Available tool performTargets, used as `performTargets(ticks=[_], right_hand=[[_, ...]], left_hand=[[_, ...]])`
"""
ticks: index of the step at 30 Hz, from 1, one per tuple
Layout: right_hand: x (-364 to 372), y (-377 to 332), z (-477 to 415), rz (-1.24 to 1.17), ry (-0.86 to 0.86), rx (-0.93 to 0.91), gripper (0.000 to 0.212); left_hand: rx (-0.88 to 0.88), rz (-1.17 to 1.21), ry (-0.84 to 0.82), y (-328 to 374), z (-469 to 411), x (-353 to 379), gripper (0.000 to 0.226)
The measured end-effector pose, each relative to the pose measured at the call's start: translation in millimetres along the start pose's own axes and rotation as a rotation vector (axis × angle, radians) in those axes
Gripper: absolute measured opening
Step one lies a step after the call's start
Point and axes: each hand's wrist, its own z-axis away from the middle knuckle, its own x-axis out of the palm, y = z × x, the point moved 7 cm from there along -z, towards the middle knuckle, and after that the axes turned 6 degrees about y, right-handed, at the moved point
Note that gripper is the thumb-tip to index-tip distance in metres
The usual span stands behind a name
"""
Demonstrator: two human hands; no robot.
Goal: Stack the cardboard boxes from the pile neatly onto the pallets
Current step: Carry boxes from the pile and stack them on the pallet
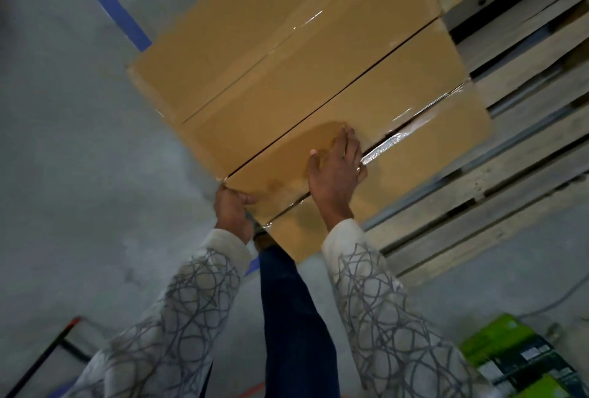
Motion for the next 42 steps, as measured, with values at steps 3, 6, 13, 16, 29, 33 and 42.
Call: performTargets(ticks=[3, 6, 13, 16, 29, 33, 42], right_hand=[[16, 1, 35, 0.009, -0.100, -0.040, 0.074], [28, 5, 49, 0.033, -0.221, -0.066, 0.074], [23, 7, 42, -0.002, -0.397, -0.103, 0.080], [13, 14, 42, -0.025, -0.325, -0.095, 0.077], [-6, 75, 55, -0.161, -0.098, 0.612, 0.081], [14, 99, 80, -0.247, -0.221, 0.903, 0.093], [28, 114, 89, -0.211, -0.230, 0.790, 0.107]], left_hand=[[-0.017, 0.007, -0.059, 2, 1, 3, 0.057], [0.009, 0.005, -0.105, 1, 0, 4, 0.061], [0.044, -0.021, -0.211, 2, -8, -4, 0.062], [0.078, -0.076, -0.135, 2, -12, -11, 0.060], [1.611, -1.568, -0.564, 7, 36, 68, 0.100], [1.829, -1.753, -0.404, 14, 24, 75, 0.102], [1.752, -2.051, -0.384, 27, 21, 76, 0.106]])
